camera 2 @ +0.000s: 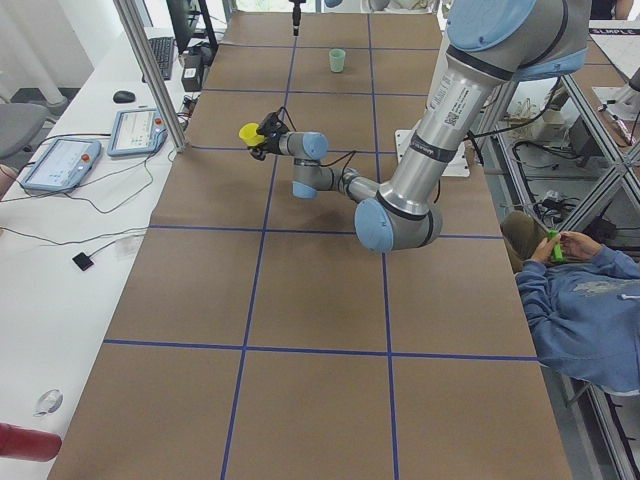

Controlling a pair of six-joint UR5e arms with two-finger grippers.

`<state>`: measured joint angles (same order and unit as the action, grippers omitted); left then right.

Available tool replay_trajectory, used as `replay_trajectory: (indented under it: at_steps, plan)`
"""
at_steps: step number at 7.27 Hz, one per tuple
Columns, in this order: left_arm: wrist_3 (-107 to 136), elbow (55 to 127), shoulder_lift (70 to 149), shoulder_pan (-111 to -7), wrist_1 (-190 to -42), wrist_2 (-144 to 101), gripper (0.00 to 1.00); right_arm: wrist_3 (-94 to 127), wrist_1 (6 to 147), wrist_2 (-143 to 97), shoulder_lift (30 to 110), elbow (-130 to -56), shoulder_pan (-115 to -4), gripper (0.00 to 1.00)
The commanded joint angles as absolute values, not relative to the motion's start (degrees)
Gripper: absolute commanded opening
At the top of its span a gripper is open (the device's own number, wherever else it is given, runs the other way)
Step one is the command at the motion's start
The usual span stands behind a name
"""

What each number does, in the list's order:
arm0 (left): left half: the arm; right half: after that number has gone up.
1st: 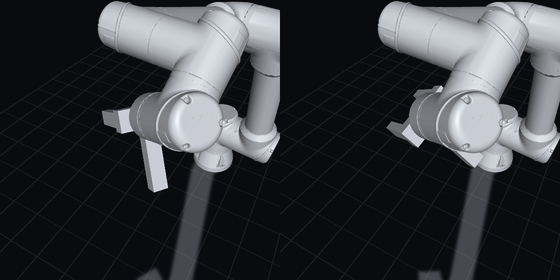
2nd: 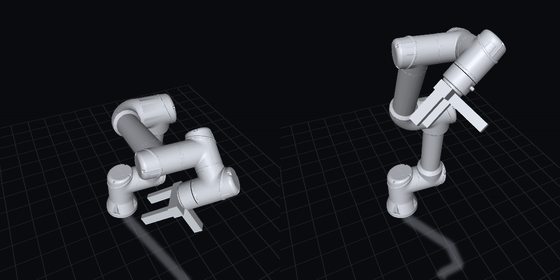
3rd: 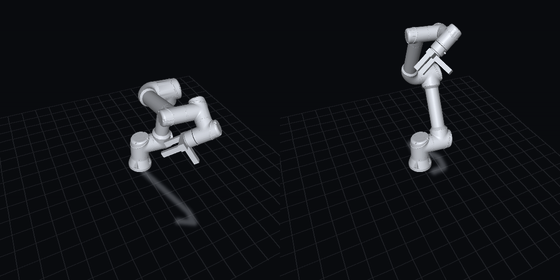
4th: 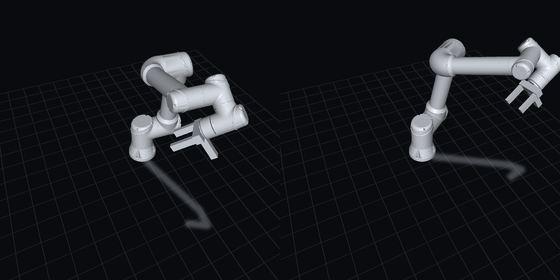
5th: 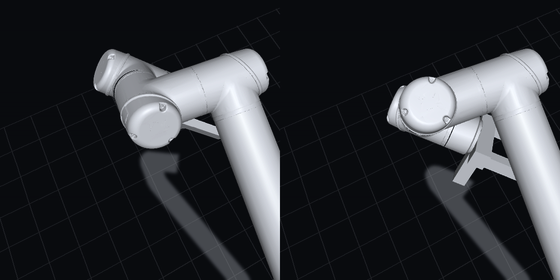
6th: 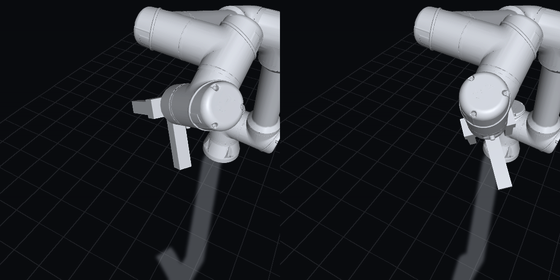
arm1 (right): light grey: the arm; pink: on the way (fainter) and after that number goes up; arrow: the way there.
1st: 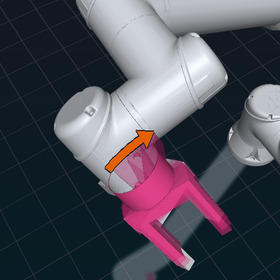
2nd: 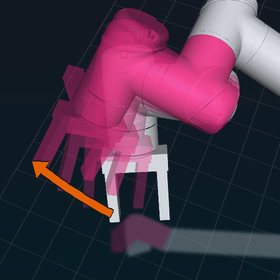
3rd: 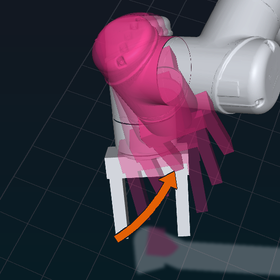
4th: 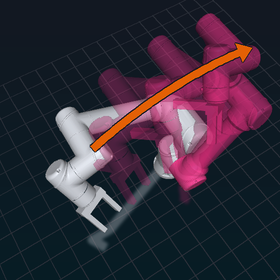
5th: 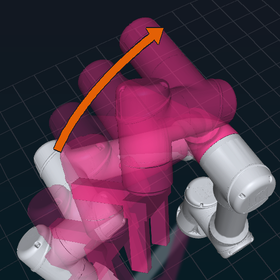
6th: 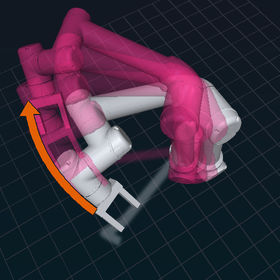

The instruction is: Transfer and stack yellow cup on green cup

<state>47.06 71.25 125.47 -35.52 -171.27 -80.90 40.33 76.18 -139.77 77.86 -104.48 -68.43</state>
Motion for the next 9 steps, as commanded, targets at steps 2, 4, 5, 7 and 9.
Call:
replay_trajectory:
  at_steps: [2, 4, 5, 7, 9]
  plan:
    - [45.6, 70.8, 130.2, -33.3, -171.2, -83.5, 0.64, 57.6, 76.1, -134.4, 68.8, -104.6, -60.3, 1.0]
    - [45.6, 70.3, 130.3, -33.1, -171.3, -83.5, 0.48, 63.9, 76.1, -131.7, 65.4, -104.6, -56.8, 1.0]
    - [45.6, 70.0, 130.3, -33.1, -171.5, -83.4, 0.48, 64.9, 76.1, -131.2, 64.2, -104.3, -55.6, 1.0]
    - [31.5, 69.7, 131.1, -32.7, -170.9, -83.2, 0.59, 68.4, 76.0, -126.9, 60.7, -103.5, -51.4, 1.0]
    - [22.8, 69.9, 130.9, -31.4, -170.9, -81.9, 0.65, 74.6, 75.6, -124.9, 55.0, -99.8, -49.5, 1.0]
